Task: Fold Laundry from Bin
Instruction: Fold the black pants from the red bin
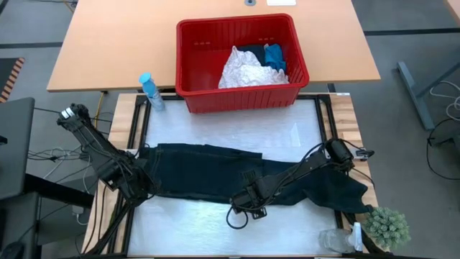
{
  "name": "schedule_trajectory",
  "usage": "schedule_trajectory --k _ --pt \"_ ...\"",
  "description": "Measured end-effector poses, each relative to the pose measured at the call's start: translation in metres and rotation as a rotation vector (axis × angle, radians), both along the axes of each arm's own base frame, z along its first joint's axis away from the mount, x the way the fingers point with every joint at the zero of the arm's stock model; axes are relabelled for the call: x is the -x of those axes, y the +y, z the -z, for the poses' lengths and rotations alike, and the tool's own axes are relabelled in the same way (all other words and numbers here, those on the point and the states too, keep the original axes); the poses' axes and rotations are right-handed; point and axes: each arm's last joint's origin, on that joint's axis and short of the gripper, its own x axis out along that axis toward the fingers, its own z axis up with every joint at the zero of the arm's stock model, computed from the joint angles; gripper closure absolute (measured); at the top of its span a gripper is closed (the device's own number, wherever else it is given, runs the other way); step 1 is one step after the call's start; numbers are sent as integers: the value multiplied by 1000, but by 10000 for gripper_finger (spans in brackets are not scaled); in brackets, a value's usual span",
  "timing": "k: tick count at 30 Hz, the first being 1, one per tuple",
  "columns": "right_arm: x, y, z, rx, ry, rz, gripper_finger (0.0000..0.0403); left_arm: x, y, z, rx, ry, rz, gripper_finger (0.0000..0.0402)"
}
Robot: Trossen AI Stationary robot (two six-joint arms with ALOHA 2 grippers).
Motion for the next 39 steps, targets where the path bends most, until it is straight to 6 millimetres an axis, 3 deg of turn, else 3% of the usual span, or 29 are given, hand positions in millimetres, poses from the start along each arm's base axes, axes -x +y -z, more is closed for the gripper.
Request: schedule_trajectory --k 11,18,26,32,39 --pt "11 -4 -24 54 -43 0 381 4 2 1 5 72 64 401" --pt "8 2 -20 -36 -41 -25 380 3 2 1 -18 45 57 401" --pt "9 4 -16 -81 -5 -77 346 -11 0 -1 -126 -214 -9 401" --pt "6 5 -16 -165 5 -140 330 -26 4 18 -235 -259 -69 392" --pt "1 -11 -19 -338 59 -152 328 -43 13 47 -297 -212 -11 390"
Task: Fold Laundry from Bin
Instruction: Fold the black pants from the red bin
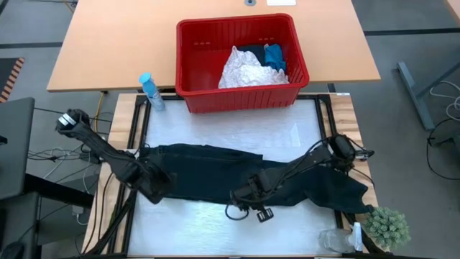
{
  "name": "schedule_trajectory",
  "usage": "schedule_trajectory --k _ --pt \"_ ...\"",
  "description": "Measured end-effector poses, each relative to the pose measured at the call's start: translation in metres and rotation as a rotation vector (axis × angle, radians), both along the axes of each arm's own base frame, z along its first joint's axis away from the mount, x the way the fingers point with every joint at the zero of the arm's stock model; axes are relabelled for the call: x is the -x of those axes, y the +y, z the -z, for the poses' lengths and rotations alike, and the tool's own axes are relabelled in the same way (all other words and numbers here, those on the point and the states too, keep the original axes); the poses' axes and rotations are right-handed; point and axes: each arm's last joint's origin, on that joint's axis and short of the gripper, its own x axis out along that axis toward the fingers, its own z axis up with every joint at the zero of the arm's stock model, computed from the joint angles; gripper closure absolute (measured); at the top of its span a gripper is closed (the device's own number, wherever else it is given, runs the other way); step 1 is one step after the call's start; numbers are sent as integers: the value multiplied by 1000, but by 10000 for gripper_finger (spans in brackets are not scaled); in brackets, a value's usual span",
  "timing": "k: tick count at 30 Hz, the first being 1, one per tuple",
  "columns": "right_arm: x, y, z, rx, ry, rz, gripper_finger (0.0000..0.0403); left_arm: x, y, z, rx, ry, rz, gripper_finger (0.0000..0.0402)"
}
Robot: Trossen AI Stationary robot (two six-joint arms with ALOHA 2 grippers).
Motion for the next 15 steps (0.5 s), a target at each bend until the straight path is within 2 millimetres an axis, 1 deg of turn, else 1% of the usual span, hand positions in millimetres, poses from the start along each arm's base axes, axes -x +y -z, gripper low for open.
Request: schedule_trajectory --k 3,7,9,11,13,15 --pt "3 -11 -15 -68 -1 17 328 -1 5 11 -1 41 29 390" --pt "14 -24 -49 -105 -82 29 327 2 10 23 1 93 43 390" --pt "21 -35 -68 -48 -144 64 328 4 12 28 -2 110 50 390" --pt "29 -48 -81 41 -177 114 328 6 13 35 -2 116 57 390" --pt "35 -64 -87 104 -165 163 329 9 15 41 -3 127 57 390" --pt "38 -80 -85 104 -147 204 329 12 16 47 0 137 52 390"
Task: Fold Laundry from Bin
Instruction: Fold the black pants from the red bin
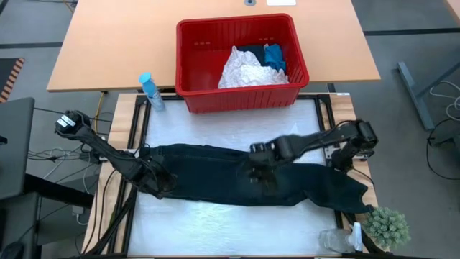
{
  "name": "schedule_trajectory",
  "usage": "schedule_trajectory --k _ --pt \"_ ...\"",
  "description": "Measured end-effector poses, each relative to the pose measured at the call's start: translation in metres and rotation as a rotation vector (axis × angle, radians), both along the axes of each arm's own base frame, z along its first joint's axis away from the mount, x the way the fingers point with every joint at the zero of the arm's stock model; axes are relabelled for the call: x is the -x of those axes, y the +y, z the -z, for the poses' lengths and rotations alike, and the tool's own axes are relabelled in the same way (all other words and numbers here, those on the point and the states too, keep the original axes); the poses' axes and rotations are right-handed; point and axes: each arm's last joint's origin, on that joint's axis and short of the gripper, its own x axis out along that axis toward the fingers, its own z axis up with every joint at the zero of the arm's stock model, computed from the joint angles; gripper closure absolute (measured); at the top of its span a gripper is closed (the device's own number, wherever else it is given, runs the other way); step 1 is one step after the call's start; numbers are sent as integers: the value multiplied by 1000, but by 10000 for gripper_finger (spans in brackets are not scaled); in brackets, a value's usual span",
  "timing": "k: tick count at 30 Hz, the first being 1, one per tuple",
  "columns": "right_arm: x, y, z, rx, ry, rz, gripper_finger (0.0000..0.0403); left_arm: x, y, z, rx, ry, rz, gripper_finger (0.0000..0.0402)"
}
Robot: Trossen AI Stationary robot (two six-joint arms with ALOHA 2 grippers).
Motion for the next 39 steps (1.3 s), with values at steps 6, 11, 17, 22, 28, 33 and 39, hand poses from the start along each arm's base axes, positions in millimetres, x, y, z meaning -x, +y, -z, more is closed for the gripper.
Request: schedule_trajectory --k 6,11,17,22,28,33,39 --pt "35 -45 29 -34 -26 85 329 4 1 7 22 43 41 390" --pt "52 -62 33 -13 -229 76 329 -6 -5 -14 77 -51 132 397" --pt "54 -74 50 30 -259 41 329 -24 -4 -70 44 -272 108 400" --pt "55 -85 76 46 -182 -15 314 -67 6 -110 -177 -594 134 401" --pt "57 -104 78 0 -182 -5 233 -140 30 -104 -215 -802 309 401" --pt "59 -112 77 -44 -207 -56 174 -183 48 -68 -150 -858 460 398" --pt "59 -118 84 -102 -273 -103 179 -234 44 -40 -114 -866 687 396"
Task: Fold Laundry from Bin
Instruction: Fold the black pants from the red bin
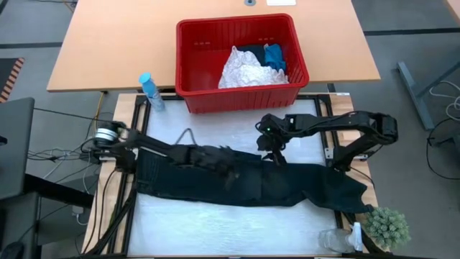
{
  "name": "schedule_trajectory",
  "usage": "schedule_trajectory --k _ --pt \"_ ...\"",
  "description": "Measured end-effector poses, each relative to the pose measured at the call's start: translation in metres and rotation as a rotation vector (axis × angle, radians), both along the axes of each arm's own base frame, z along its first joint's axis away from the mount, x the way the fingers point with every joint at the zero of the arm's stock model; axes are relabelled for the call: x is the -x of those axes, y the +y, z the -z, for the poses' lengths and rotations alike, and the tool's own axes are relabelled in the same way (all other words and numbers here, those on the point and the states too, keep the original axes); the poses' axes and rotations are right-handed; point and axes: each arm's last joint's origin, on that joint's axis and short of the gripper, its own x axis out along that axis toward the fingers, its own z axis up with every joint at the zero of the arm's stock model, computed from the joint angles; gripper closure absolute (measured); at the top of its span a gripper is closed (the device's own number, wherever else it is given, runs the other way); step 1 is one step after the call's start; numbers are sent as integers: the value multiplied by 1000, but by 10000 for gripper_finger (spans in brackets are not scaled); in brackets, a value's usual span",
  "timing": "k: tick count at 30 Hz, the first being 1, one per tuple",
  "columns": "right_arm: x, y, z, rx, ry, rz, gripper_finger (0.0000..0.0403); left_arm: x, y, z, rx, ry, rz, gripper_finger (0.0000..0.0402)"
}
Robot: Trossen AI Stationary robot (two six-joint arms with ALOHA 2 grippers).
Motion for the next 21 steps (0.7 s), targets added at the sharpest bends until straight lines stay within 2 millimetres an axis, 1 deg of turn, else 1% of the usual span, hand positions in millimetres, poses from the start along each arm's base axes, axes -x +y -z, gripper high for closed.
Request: schedule_trajectory --k 3,6,9,12,15,21 --pt "1 0 4 4 -1 -8 184 -22 -3 3 -15 -11 43 396" --pt "1 -2 9 8 -31 -6 185 -38 -6 6 -40 -12 76 396" --pt "2 -1 17 12 -60 -6 186 -47 -8 8 -39 -3 115 395" --pt "1 -2 18 21 -84 -10 186 -48 -9 8 -56 -3 102 395" --pt "-2 -4 22 29 -89 -19 186 -45 -11 14 -90 65 77 395" --pt "-11 -6 49 -19 -3 -8 186 -41 -27 18 -157 93 74 395"
